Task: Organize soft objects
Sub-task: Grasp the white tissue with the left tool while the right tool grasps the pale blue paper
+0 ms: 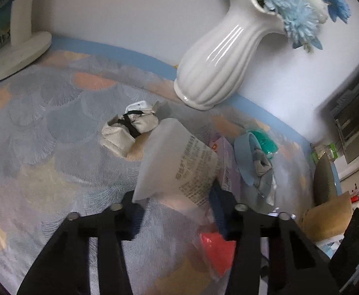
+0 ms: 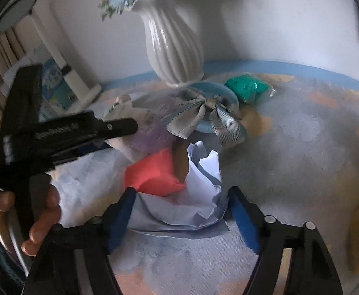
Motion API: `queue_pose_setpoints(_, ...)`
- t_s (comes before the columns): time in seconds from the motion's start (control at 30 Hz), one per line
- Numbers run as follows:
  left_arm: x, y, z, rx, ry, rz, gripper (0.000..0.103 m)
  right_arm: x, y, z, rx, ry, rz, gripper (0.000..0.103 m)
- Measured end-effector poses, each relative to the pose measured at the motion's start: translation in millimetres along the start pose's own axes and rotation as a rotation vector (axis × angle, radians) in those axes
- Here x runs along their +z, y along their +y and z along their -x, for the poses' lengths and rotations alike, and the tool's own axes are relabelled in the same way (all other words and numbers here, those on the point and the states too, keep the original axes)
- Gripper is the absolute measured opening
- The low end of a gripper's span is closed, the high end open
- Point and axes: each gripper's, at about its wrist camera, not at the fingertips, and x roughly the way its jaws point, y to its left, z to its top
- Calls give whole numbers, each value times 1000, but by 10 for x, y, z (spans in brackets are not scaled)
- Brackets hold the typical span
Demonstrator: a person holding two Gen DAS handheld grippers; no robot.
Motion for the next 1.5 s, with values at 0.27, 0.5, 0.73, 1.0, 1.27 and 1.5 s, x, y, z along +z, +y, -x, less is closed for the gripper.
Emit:
queue_pose_setpoints(0.27, -239, 61, 416, -5, -51, -25, 37, -142, -35, 274, 12, -57, -31, 63)
queue_pose_setpoints(0.5, -805, 208, 856, -39, -90, -9, 37, -473, -73, 773, 40, -70, -20, 64)
queue_pose_setpoints(0.73, -1105, 315, 938, -20, -88, -15, 37, -826, -24, 834, 16, 25, 51, 76)
queue_pose_setpoints(1.0, -1193, 137, 939, 6, -144, -131, 37, -1121, -297, 998, 50, 61, -70, 89)
queue_pose_setpoints(1.27, -1195, 187, 950, -8, -144, -115, 37, -1232, -551, 1071, 275, 69, -327, 91)
queue_pose_setpoints(1.5, -1208, 154, 943, 3, -141, -130, 37, -1166, -445, 973, 303, 30, -323, 82)
